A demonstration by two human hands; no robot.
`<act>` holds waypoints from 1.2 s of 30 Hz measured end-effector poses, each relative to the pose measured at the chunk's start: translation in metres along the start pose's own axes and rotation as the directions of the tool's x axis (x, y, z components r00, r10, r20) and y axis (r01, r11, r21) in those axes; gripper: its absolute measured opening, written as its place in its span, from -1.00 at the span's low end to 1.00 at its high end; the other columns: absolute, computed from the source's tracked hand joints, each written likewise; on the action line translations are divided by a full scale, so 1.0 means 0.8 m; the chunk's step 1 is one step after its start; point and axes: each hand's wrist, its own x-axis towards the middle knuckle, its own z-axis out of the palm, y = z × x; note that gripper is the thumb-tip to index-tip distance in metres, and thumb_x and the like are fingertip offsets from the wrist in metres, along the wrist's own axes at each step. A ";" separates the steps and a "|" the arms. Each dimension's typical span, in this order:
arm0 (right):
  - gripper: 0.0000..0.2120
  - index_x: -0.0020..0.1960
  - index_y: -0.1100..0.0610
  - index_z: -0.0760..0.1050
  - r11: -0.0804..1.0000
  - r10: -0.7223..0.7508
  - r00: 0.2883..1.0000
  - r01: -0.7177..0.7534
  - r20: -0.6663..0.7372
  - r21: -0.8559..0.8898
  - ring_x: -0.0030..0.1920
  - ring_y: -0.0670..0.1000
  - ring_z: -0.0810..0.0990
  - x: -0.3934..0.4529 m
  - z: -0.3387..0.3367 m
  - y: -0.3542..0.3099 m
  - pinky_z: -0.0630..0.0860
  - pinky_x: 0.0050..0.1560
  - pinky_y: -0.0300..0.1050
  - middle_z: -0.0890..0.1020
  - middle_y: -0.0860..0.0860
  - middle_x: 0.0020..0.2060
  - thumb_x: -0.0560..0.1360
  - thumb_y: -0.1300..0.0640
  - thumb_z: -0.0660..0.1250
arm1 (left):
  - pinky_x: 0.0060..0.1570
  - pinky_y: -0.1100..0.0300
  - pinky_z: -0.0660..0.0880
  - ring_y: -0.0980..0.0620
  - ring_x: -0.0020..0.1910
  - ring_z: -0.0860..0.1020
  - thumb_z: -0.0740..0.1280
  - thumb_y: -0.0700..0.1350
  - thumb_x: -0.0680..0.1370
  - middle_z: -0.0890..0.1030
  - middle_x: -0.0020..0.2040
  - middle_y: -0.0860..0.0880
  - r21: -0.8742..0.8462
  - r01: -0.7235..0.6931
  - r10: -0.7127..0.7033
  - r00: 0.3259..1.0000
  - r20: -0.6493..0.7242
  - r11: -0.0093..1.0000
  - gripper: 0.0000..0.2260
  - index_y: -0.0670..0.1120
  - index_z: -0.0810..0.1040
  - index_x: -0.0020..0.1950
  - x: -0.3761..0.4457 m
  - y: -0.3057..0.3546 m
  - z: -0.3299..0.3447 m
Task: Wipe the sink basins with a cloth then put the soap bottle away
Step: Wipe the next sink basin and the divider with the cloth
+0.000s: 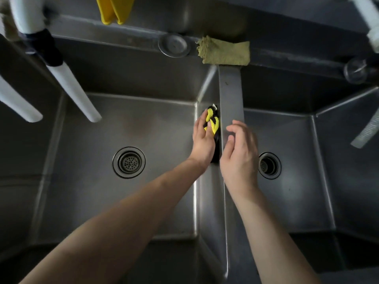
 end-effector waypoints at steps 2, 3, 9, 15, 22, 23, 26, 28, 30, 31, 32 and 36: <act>-0.81 0.16 0.29 0.56 1.000 -0.023 1.000 0.023 -0.001 -0.009 0.25 0.16 0.56 -0.001 0.000 0.000 0.48 0.33 0.00 0.61 0.16 0.22 0.62 0.38 0.22 | 0.57 -0.05 0.19 0.11 0.52 0.30 0.11 0.32 0.52 0.29 0.54 0.12 -0.029 -0.010 0.010 1.000 -0.010 1.000 -0.66 0.58 0.33 0.28 0.032 0.001 0.005; -0.82 0.17 0.29 0.56 0.999 -0.031 1.000 0.031 0.002 -0.015 0.24 0.16 0.55 0.000 0.000 0.000 0.49 0.32 0.02 0.61 0.16 0.21 0.63 0.37 0.22 | 0.56 -0.06 0.20 0.09 0.51 0.31 0.11 0.33 0.50 0.30 0.53 0.09 -0.029 -0.017 0.016 1.000 -0.026 0.999 -0.64 0.53 0.35 0.30 0.049 0.003 0.008; -0.82 0.14 0.30 0.57 0.998 -0.040 0.999 0.040 -0.002 -0.046 0.24 0.17 0.55 0.002 0.000 -0.005 0.50 0.32 0.10 0.61 0.17 0.17 0.62 0.38 0.22 | 0.47 -0.12 0.33 -0.06 0.44 0.42 0.10 0.31 0.51 0.34 0.48 0.04 0.024 0.040 -0.037 0.995 -0.096 0.999 -0.64 0.44 0.38 0.31 0.136 0.023 0.013; -0.81 0.15 0.29 0.59 0.999 -0.020 1.000 0.019 -0.009 -0.048 0.25 0.18 0.55 0.001 0.003 -0.004 0.50 0.32 0.11 0.61 0.17 0.17 0.63 0.39 0.24 | 0.43 -0.17 0.36 -0.12 0.34 0.51 0.10 0.23 0.51 0.44 0.41 -0.03 0.073 0.156 -0.143 0.978 -0.154 0.985 -0.56 0.37 0.33 0.41 0.193 -0.023 0.004; -0.79 0.14 0.28 0.59 1.000 -0.007 1.000 0.007 -0.015 -0.011 0.27 0.20 0.54 0.003 0.004 0.000 0.46 0.35 0.10 0.60 0.17 0.19 0.65 0.33 0.19 | 0.37 -0.19 0.40 -0.23 0.25 0.53 0.03 0.20 0.44 0.53 0.29 -0.11 0.274 0.319 -0.264 0.940 -0.218 0.907 -0.45 0.24 0.38 0.43 0.206 -0.083 -0.017; -0.79 0.14 0.28 0.59 1.000 -0.003 1.000 0.003 -0.025 -0.009 0.27 0.20 0.54 0.003 0.004 0.000 0.46 0.35 0.11 0.60 0.17 0.19 0.64 0.33 0.20 | 0.37 -0.19 0.40 -0.24 0.24 0.53 0.02 0.19 0.44 0.52 0.28 -0.12 0.283 0.331 -0.275 0.936 -0.221 0.900 -0.45 0.21 0.39 0.43 0.204 -0.086 -0.016; -0.79 0.12 0.29 0.59 1.000 0.003 0.998 -0.003 -0.056 -0.005 0.26 0.21 0.55 0.003 0.005 0.000 0.47 0.33 0.15 0.60 0.18 0.19 0.61 0.38 0.20 | 0.32 -0.23 0.44 -0.23 0.19 0.56 0.03 0.26 0.40 0.55 0.23 -0.12 0.256 0.348 -0.300 0.931 -0.206 0.902 -0.49 0.28 0.43 0.32 0.196 -0.101 -0.020; -0.77 0.12 0.30 0.58 1.000 0.001 0.998 0.000 -0.069 0.012 0.25 0.22 0.55 0.003 0.003 -0.001 0.48 0.31 0.18 0.60 0.19 0.19 0.57 0.42 0.19 | 0.28 -0.26 0.48 -0.21 0.13 0.60 0.06 0.30 0.35 0.57 0.20 -0.13 0.216 0.334 -0.301 0.938 -0.172 0.918 -0.53 0.31 0.48 0.21 0.183 -0.104 -0.025; -0.72 0.13 0.31 0.56 0.998 0.012 0.997 -0.008 -0.075 0.056 0.25 0.22 0.54 0.002 0.001 -0.001 0.48 0.32 0.17 0.59 0.19 0.20 0.52 0.46 0.18 | 0.21 -0.25 0.54 -0.16 0.03 0.63 0.12 0.27 0.40 0.60 0.12 -0.12 0.200 0.298 -0.272 0.951 -0.148 0.933 -0.59 0.24 0.52 0.17 0.145 -0.065 -0.025; -0.71 0.14 0.31 0.56 0.997 0.028 0.996 -0.022 -0.082 0.079 0.26 0.21 0.53 0.002 -0.001 -0.001 0.48 0.32 0.15 0.58 0.19 0.21 0.51 0.48 0.17 | 0.19 -0.24 0.56 -0.14 -0.02 0.62 0.14 0.24 0.45 0.62 0.07 -0.11 0.207 0.240 -0.215 0.967 -0.135 0.949 -0.64 0.20 0.52 0.17 0.125 -0.038 -0.023; -0.69 0.15 0.32 0.55 0.994 0.046 0.995 -0.036 -0.091 0.104 0.27 0.20 0.53 0.001 -0.003 0.000 0.48 0.32 0.12 0.58 0.19 0.22 0.51 0.50 0.17 | 0.19 -0.21 0.57 -0.14 -0.02 0.62 0.16 0.19 0.51 0.62 0.06 -0.11 0.223 0.162 -0.136 0.983 -0.127 0.961 -0.69 0.19 0.51 0.19 0.106 -0.008 -0.020; -0.62 0.16 0.33 0.55 0.977 0.111 0.985 -0.084 -0.129 0.197 0.26 0.20 0.53 0.000 -0.013 -0.002 0.47 0.33 -0.08 0.57 0.20 0.21 0.46 0.53 0.12 | 0.34 0.04 0.42 -0.03 0.25 0.51 0.25 -0.01 0.64 0.54 0.27 -0.06 0.308 -0.225 0.265 0.960 -0.095 0.925 -0.69 0.07 0.44 0.39 0.066 0.090 -0.015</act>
